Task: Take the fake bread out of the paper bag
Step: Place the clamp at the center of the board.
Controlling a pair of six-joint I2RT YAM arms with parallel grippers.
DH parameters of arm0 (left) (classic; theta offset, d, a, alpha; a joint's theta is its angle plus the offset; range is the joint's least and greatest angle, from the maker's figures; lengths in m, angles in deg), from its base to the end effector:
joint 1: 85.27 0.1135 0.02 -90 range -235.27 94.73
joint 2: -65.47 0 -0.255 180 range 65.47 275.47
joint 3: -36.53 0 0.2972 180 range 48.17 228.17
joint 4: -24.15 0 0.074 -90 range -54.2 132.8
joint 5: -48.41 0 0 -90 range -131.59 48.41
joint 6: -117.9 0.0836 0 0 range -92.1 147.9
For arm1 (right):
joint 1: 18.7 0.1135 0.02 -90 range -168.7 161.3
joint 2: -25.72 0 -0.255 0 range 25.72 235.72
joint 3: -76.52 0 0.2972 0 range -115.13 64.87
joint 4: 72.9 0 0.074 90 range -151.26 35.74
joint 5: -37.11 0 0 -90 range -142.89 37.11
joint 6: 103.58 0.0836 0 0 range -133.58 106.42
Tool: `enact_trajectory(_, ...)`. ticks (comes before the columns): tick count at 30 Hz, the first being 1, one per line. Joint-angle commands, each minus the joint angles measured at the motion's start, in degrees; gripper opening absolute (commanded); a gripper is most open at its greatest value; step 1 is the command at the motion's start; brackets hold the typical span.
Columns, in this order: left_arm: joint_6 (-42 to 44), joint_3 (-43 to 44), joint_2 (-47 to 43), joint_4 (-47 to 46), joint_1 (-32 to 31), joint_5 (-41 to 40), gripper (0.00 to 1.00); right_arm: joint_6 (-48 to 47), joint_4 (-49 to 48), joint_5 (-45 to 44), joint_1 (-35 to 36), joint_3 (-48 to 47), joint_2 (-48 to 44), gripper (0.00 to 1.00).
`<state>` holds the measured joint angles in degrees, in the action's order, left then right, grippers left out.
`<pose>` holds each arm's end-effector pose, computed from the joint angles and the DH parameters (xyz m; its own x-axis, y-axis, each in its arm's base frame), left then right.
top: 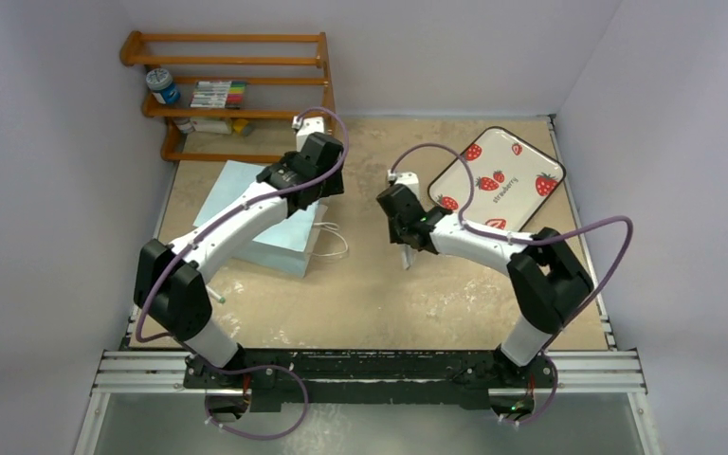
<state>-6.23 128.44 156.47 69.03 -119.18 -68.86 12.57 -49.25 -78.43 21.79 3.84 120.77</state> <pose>0.3769 -0.2072 0.2702 -0.6016 -0.1965 -0.7742 -0.1393 0.9802 -0.1405 0.3436 0.2460 0.1469 -0.6491 -0.0313 -0.7601 -0.0803 0.9964 0.0276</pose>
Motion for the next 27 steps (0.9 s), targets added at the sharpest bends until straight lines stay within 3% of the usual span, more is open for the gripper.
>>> enact_trajectory(1,-5.6,0.5,1.7,-3.3,-1.0,0.3,0.61,2.0,-3.7,1.0,4.2,0.1,2.3,0.34)
enact_trajectory(4,-7.9,-0.4,2.9,-4.4,-1.6,1.3,0.61,2.9,-4.1,1.8,6.1,0.6,4.4,0.4)
enact_trajectory(12,-11.7,-1.6,6.2,-5.1,-2.7,1.1,0.62,4.4,-4.3,2.4,6.6,2.5,3.8,0.7)
enact_trajectory(22,-14.1,0.1,9.2,-6.4,-3.2,0.7,0.57,5.4,-4.4,0.2,6.6,4.4,-5.9,0.71)
enact_trajectory(27,-14.1,3.9,12.7,-5.7,-4.6,1.0,0.55,5.6,-3.7,-0.2,6.6,4.4,-5.5,0.68)
